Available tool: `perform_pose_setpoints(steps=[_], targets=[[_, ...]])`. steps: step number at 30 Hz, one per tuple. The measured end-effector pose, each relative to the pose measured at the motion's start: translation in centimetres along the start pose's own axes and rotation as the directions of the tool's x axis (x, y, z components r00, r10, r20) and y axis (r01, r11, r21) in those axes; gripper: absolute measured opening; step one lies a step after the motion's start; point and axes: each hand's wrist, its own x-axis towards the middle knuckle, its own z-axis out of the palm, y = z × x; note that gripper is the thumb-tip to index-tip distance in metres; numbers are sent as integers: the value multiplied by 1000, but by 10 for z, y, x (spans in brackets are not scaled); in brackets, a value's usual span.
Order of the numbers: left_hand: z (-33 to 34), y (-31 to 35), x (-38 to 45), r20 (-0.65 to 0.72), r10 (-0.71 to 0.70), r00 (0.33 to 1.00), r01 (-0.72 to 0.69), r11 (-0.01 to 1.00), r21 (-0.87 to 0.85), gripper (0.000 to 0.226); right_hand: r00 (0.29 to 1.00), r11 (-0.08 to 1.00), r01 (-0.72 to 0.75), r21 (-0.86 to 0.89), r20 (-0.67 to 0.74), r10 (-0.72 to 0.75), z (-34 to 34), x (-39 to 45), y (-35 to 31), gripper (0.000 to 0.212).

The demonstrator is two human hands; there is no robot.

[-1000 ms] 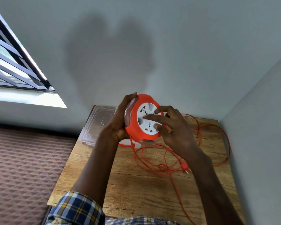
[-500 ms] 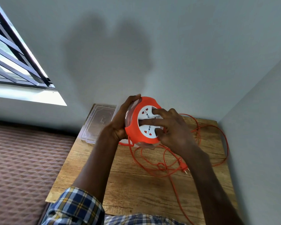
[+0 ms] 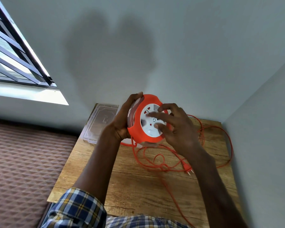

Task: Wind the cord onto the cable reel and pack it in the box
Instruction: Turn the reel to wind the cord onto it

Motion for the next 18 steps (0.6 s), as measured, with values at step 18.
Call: perform_pose_setpoints(steps=[18], targets=[[4, -4, 4, 4, 1, 1000, -1, 1000, -3, 56, 948, 957, -273, -101, -199, 249, 19, -2, -21, 65]])
